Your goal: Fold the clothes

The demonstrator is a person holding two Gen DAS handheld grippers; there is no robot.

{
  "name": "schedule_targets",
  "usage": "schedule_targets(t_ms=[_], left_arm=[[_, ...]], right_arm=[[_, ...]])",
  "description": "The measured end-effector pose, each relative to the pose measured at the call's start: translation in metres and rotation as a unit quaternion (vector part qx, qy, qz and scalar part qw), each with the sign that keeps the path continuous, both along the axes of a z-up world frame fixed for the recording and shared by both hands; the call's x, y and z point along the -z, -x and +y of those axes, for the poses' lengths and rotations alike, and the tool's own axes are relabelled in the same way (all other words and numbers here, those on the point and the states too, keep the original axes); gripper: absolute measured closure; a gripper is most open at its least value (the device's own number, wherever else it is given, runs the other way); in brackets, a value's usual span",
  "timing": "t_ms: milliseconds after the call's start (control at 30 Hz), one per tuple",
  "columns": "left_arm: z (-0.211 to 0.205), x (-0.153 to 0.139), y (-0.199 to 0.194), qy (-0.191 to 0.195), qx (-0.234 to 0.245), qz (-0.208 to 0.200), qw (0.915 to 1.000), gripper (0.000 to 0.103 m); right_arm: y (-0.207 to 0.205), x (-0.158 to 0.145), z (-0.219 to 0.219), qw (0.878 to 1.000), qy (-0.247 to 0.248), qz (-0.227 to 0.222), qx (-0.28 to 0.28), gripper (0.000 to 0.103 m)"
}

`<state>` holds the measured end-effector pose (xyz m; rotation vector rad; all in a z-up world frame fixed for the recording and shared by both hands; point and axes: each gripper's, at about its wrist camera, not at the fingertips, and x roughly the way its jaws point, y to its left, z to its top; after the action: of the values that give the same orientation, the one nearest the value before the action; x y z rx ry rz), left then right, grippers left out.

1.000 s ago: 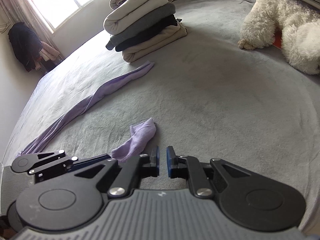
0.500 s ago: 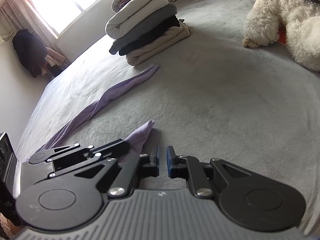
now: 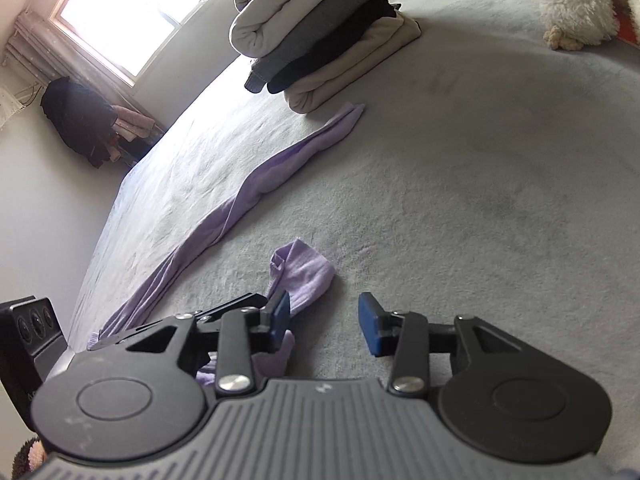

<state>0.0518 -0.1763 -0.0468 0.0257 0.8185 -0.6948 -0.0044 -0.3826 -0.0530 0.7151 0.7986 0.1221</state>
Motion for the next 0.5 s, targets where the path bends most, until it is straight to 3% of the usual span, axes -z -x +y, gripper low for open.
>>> schedule_targets(t_ms=[167, 267, 333, 400, 500], left_arm=[[0.007, 0.000, -0.008, 0.023, -0.008, 0.020, 0.9995, 0.093], [0.014, 0.001, -0.013, 0.047, -0.013, 0.038, 0.9981, 0.081], [0.015, 0.002, -0.016, 0.061, -0.014, 0.049, 0.9969, 0.076], [0.014, 0.002, -0.019, 0.071, -0.009, 0.060, 0.9957, 0.075], [0.008, 0.002, -0.021, 0.071, 0.004, 0.063, 0.9955, 0.074]], right_arm=[[-0.011, 0.006, 0.005, 1.000, -0.017, 0.007, 0.012, 0.066], [-0.016, 0.008, 0.010, 1.000, -0.012, 0.006, 0.018, 0.069], [-0.019, 0.010, 0.014, 1.000, -0.003, 0.007, 0.027, 0.086], [-0.020, 0.011, 0.016, 0.999, 0.004, 0.007, 0.035, 0.097], [-0.017, 0.010, 0.015, 0.999, 0.010, 0.003, 0.044, 0.099]])
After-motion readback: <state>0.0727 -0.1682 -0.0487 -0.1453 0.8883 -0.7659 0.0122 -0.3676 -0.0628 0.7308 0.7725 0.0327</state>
